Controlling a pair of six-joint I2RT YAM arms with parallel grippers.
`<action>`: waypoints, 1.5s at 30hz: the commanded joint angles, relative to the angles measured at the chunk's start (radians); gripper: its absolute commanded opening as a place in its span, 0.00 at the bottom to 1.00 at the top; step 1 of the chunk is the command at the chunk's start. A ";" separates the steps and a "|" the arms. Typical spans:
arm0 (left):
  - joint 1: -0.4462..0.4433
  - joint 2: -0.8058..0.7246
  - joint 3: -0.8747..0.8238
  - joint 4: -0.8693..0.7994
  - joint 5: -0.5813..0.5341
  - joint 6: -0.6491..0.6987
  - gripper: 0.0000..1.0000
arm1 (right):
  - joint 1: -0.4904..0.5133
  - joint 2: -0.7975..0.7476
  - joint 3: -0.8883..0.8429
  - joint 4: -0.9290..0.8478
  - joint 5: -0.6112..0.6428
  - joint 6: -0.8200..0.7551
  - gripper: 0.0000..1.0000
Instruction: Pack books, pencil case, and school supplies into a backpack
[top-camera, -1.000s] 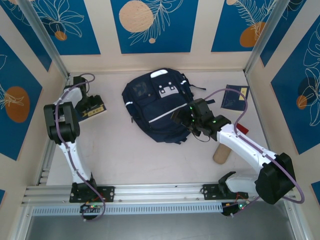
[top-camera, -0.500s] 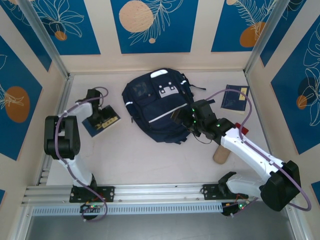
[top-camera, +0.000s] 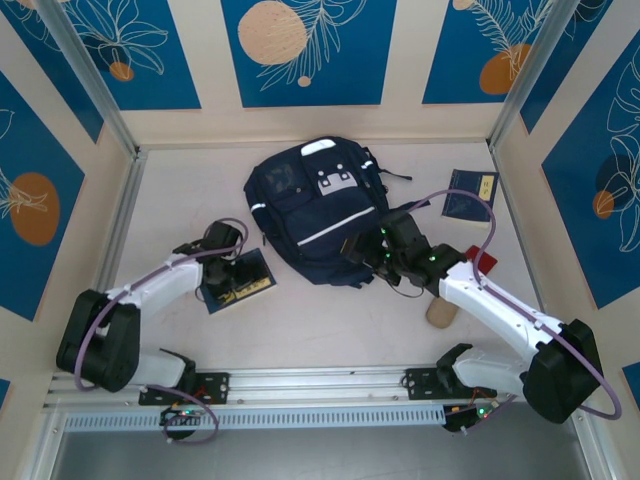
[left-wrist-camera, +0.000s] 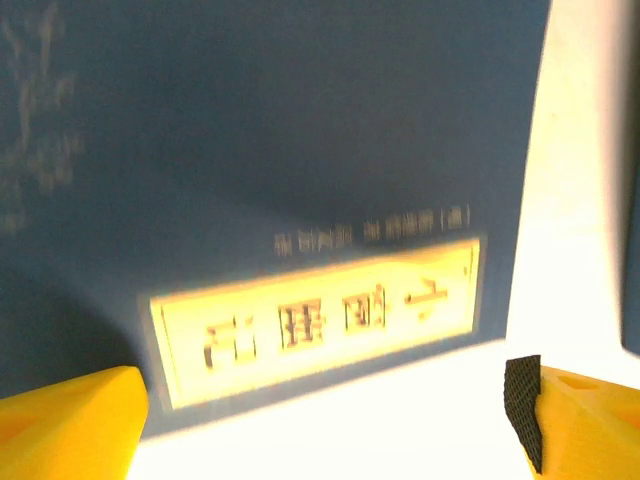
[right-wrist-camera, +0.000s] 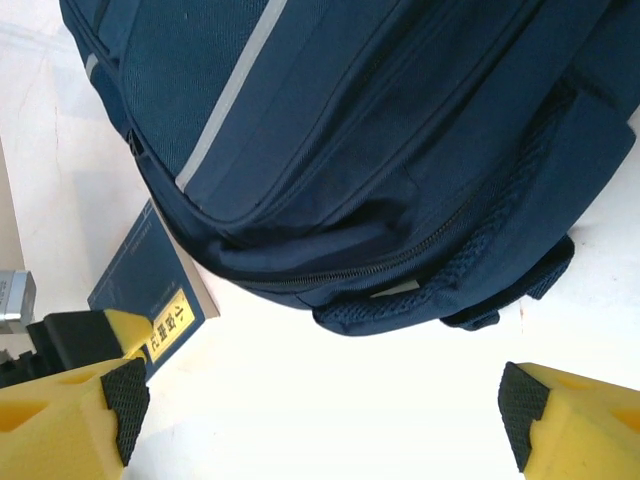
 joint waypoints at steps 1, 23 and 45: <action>0.003 -0.063 0.087 -0.172 0.018 0.085 0.95 | 0.033 -0.013 -0.010 -0.007 -0.027 -0.020 0.93; 0.291 0.386 0.485 -0.227 -0.093 0.487 1.00 | 0.138 0.044 0.025 -0.038 -0.037 -0.003 1.00; 0.295 0.371 0.303 -0.167 -0.030 0.460 1.00 | 0.213 0.069 0.096 -0.160 0.064 0.058 0.99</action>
